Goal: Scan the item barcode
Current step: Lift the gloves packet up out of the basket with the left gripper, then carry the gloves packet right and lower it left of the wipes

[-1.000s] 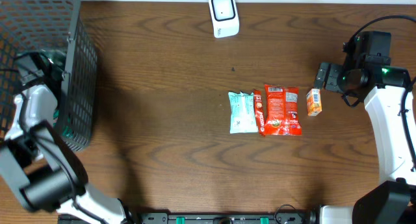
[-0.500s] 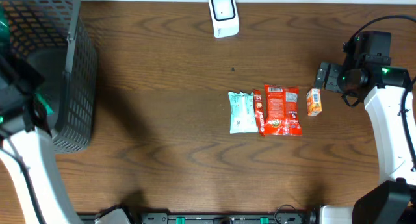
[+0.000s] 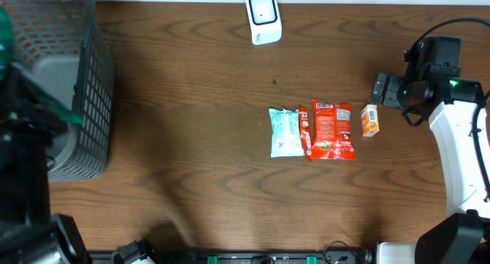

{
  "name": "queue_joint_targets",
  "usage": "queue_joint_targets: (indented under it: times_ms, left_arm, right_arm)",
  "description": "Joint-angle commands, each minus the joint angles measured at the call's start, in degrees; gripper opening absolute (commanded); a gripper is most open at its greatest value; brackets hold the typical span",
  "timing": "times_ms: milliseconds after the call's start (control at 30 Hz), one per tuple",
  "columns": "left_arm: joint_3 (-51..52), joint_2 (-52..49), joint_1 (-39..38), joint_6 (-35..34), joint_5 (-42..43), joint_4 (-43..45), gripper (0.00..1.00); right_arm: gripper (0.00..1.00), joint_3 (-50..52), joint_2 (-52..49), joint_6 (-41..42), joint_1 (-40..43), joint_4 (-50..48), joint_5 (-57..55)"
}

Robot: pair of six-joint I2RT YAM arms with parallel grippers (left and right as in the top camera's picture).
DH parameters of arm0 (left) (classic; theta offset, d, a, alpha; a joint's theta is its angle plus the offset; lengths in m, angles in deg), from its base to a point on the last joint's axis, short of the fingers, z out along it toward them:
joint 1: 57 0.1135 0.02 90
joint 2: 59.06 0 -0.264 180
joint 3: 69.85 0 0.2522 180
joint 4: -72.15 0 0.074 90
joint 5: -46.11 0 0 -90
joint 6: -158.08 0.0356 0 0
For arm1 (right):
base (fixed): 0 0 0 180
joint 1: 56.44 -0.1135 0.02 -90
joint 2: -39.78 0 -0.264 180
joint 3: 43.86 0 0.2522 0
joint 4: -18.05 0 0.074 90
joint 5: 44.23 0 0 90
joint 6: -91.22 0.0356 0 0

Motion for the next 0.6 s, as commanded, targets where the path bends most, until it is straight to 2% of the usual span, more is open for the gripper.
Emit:
queue_joint_targets:
  times_ms: [0,100,233,367,567]
  left_arm:
    - [-0.17,-1.22,-2.82,-3.15,22.25,-3.82,0.07]
    - [0.90,-2.97,-6.36,-3.10,29.44,-9.66,0.07]
    - [3.96,-7.63,-12.92,-2.84,31.50,-16.46,0.07]
    - [7.80,-13.73,-19.78,-1.29,37.38,-15.10,0.07]
    - [10.73,-27.76,-30.01,-1.16,46.77,-6.97,0.08]
  right_arm:
    - [0.99,-0.68,0.17,0.83,0.37,0.07,0.09]
    - [0.99,-0.68,0.17,0.83,0.37,0.07,0.09]
    - [0.99,-0.68,0.17,0.83,0.37,0.07,0.09]
    - [0.99,-0.68,0.17,0.83,0.37,0.07,0.09]
    - [0.99,-0.68,0.17,0.83,0.37,0.07,0.07]
